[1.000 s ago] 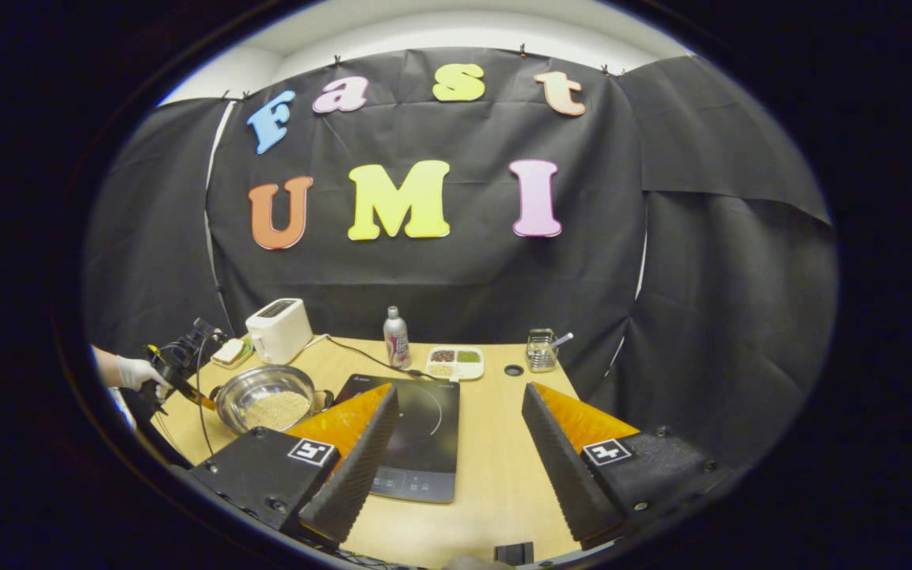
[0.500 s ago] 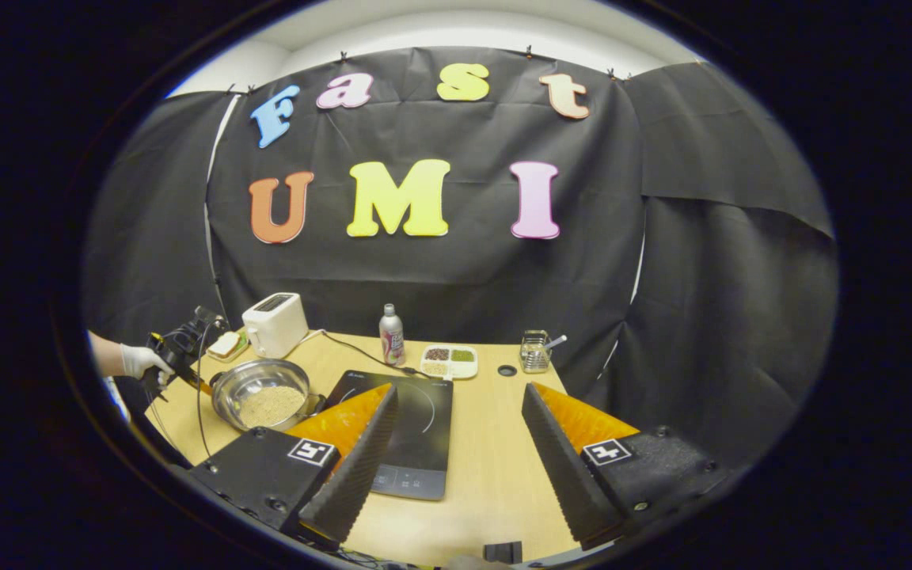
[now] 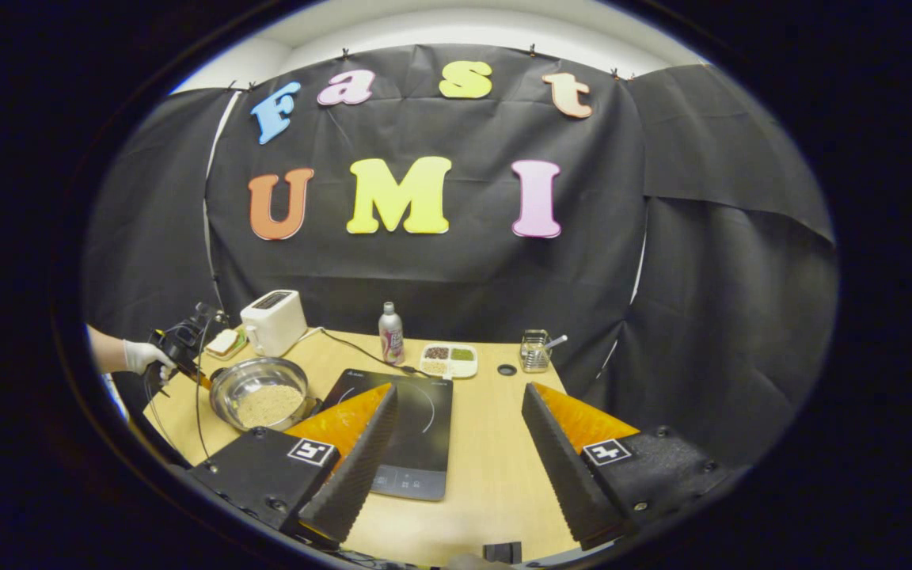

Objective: First push the handle of the pot to place it horizontally, then grasp the pot with both hands and set it on the induction cooktop.

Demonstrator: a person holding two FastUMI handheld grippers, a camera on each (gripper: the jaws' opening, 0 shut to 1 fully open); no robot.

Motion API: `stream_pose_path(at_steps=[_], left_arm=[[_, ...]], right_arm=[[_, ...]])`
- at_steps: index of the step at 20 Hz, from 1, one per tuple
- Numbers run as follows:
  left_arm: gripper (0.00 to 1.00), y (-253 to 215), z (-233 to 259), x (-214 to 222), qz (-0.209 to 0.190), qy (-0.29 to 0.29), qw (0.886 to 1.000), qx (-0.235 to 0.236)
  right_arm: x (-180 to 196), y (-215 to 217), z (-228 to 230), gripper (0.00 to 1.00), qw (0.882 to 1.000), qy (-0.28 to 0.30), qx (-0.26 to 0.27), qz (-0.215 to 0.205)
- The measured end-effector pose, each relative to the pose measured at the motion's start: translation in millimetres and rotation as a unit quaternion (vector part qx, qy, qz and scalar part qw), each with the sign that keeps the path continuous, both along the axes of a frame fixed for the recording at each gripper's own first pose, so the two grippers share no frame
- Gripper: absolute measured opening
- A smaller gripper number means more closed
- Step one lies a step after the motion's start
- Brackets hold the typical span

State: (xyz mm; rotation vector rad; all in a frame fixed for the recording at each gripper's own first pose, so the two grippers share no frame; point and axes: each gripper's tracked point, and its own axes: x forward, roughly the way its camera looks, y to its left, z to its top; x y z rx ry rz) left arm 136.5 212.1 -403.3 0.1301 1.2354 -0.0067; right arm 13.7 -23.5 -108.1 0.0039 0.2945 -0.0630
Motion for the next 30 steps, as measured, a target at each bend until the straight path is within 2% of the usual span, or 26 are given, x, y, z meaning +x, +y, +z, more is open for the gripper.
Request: stream_pose_path(at_steps=[6, 7, 8, 9, 10, 11, 14, 15, 16, 17, 18, 19, 20, 21, 22, 25, 28, 29, 30], left_arm=[[0.0, 9, 28, -17, 0.003, -0.058, 0.998, 0.015], [0.09, 12, 34, -21, 0.007, -0.073, 0.997, 0.02], [0.0, 13, 43, -28, 0.011, -0.081, 0.996, 0.021], [0.0, 15, 49, -33, 0.014, -0.096, 0.995, 0.025], [0.1, 17, 55, -37, 0.013, -0.112, 0.993, 0.029], [0.0, 19, 62, -42, 0.015, -0.123, 0.992, 0.034], [0.0, 14, 81, -45, 0.013, -0.163, 0.986, 0.035], [0.14, 9, 87, -45, 0.003, -0.171, 0.985, 0.028], [0.16, 6, 93, -44, -0.005, -0.179, 0.983, 0.026], [0.46, 6, 98, -40, -0.011, -0.189, 0.982, 0.029], [0.45, 6, 99, -36, -0.015, -0.191, 0.981, 0.034], [0.67, 5, 99, -31, -0.015, -0.191, 0.981, 0.038], [0.75, 4, 97, -26, -0.016, -0.191, 0.981, 0.037], [0.94, 1, 96, -20, -0.016, -0.185, 0.982, 0.036], [0.99, 1, 91, -13, -0.015, -0.182, 0.982, 0.037], [0.97, -2, 74, 6, -0.017, -0.161, 0.986, 0.032], [0.97, -1, 54, 26, -0.04, -0.139, 0.988, 0.047], [0.97, -3, 45, 32, -0.047, -0.127, 0.99, 0.049], [0.97, -5, 38, 36, -0.05, -0.117, 0.991, 0.046]], right_arm=[[5, 20, -13, 0.97, 1.0, 0.007, 0.012, 0.012], [6, 27, -17, 0.99, 1.0, 0.01, 0.022, 0.018], [9, 35, -22, 0.99, 0.999, 0.016, 0.032, 0.023], [12, 43, -29, 0.96, 0.998, 0.023, 0.043, 0.03], [16, 53, -35, 0.99, 0.997, 0.03, 0.055, 0.039], [19, 64, -42, 0.99, 0.996, 0.04, 0.062, 0.048], [31, 97, -57, 0.96, 0.992, 0.065, 0.067, 0.08], [36, 109, -63, 0.96, 0.991, 0.071, 0.064, 0.089], [42, 120, -69, 0.97, 0.99, 0.079, 0.06, 0.098], [49, 133, -79, 0.96, 0.988, 0.092, 0.058, 0.108], [55, 147, -86, 0.99, 0.985, 0.104, 0.061, 0.122], [62, 161, -94, 0.96, 0.982, 0.116, 0.064, 0.133], [71, 172, -103, 0.97, 0.979, 0.13, 0.066, 0.14], [80, 183, -113, 0.96, 0.977, 0.143, 0.068, 0.144], [91, 194, -121, 0.99, 0.974, 0.154, 0.074, 0.15], [120, 225, -149, 0.94, 0.965, 0.195, 0.08, 0.156], [147, 253, -182, 0.98, 0.952, 0.244, 0.098, 0.156], [152, 257, -193, 0.92, 0.949, 0.262, 0.094, 0.151], [159, 261, -202, 0.92, 0.945, 0.276, 0.094, 0.146]])
